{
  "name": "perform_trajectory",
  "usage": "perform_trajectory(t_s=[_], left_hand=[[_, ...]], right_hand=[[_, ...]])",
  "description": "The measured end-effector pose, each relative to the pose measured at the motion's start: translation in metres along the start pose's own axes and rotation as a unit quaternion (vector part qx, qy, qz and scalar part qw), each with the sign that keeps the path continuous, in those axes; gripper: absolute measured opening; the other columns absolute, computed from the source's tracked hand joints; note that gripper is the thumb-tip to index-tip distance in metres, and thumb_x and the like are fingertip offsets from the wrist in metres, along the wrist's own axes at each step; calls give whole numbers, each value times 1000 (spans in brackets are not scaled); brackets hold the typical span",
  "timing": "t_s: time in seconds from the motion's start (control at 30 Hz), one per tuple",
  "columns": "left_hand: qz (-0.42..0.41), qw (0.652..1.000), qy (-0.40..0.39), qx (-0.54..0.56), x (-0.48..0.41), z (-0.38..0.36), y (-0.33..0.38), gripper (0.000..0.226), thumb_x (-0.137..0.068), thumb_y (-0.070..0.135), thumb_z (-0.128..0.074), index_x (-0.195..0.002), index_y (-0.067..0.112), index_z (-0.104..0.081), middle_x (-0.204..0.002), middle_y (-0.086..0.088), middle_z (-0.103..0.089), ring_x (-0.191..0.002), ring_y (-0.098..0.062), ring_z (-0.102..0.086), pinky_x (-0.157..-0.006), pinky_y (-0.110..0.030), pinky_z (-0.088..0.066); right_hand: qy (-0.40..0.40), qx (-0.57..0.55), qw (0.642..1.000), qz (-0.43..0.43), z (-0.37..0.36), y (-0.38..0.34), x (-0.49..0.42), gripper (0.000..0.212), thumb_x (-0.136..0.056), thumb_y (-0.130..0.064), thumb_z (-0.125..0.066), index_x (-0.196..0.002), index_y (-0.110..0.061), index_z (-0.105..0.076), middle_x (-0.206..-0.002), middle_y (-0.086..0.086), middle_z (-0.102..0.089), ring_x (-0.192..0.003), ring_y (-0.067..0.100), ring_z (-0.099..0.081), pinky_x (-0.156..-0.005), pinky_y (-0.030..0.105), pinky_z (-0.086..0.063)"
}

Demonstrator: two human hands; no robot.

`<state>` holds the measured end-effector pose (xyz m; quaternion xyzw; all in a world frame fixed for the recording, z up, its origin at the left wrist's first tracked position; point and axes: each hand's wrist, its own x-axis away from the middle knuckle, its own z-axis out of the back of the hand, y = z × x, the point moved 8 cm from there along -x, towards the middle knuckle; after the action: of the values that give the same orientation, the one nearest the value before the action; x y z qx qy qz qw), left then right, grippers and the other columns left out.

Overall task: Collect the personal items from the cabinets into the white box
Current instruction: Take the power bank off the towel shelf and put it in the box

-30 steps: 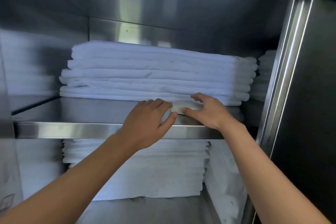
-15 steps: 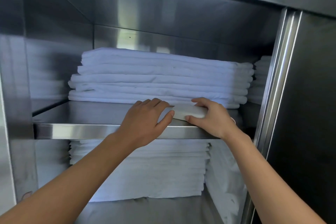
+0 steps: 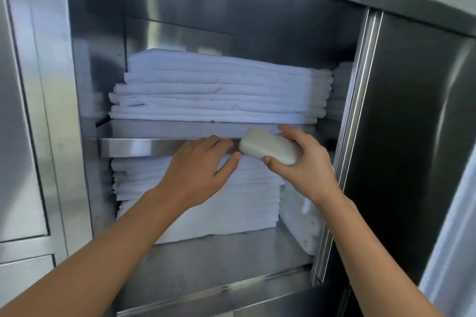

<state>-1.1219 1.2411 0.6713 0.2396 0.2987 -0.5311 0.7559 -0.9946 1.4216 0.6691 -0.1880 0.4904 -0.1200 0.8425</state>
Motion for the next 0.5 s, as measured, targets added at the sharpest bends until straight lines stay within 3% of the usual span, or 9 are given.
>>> perform_trajectory(t_s=[0.27, 0.37, 0.5], left_hand=[[-28, 996, -59, 62, 73, -24, 56, 44, -100, 50, -35, -123, 22, -61, -121, 6, -65, -103, -22, -60, -88, -35, -43], [-69, 990, -92, 88, 90, -42, 106, 42, -100, 49, -35, -121, 23, -61, -119, 6, -65, -101, -21, -60, -88, -35, -41], [-141, 975, -123, 118, 106, -62, 196, 47, -99, 52, -32, -120, 21, -61, -115, 4, -66, -98, -22, -61, -88, -38, -43]], right_hand=[[18, 73, 994, -77, 56, 4, 128, 71, -69, -60, -76, -135, -42, -55, -114, -27, -56, -106, -3, -53, -90, 27, -51], [28, 97, 988, -121, 94, 13, 183, 75, -71, -62, -74, -140, -44, -50, -121, -20, -60, -111, -1, -53, -90, 25, -49], [51, 142, 973, -177, 158, 21, 256, 75, -72, -63, -71, -141, -44, -49, -117, -25, -59, -108, 3, -56, -87, 25, -49]])
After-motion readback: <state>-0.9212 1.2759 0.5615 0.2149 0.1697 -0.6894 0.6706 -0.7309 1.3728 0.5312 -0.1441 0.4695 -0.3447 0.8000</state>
